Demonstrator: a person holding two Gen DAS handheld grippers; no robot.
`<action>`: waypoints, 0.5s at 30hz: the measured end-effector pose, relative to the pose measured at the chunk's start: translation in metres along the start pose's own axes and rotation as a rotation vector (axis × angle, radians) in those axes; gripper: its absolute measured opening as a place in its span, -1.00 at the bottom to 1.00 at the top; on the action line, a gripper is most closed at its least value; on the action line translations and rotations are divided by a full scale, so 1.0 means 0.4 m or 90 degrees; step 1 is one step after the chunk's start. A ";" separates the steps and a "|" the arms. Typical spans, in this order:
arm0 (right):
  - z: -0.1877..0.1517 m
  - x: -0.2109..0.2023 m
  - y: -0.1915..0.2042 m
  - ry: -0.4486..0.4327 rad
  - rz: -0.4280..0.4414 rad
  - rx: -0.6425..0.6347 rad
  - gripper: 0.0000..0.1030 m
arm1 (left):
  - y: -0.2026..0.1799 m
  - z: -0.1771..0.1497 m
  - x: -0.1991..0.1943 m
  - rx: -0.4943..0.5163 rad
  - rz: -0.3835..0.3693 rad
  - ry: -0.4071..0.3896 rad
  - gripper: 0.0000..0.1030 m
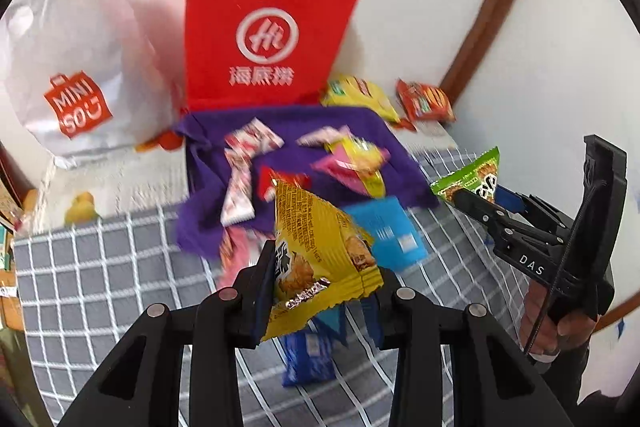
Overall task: Organize snacks
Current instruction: 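Carry the yellow bag and green cracker bag over the purple towel with both tools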
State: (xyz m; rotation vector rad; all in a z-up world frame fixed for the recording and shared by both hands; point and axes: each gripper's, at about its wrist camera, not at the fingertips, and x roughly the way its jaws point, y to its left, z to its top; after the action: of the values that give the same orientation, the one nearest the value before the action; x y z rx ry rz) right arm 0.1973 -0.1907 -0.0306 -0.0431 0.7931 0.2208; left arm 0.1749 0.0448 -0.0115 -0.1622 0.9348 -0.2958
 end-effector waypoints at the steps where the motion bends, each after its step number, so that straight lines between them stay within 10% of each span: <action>1: 0.018 0.008 0.002 -0.003 0.003 0.000 0.04 | 0.008 0.016 0.001 -0.003 0.003 -0.004 -0.32; 15: 0.193 0.130 0.027 -0.029 -0.011 -0.028 0.04 | 0.054 0.168 0.089 -0.011 0.035 -0.021 -0.32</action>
State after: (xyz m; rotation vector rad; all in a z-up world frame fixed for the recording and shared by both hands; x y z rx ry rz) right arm 0.2847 -0.1614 -0.0128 -0.0861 0.7415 0.2216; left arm 0.2530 0.0545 -0.0052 -0.1557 0.9076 -0.2338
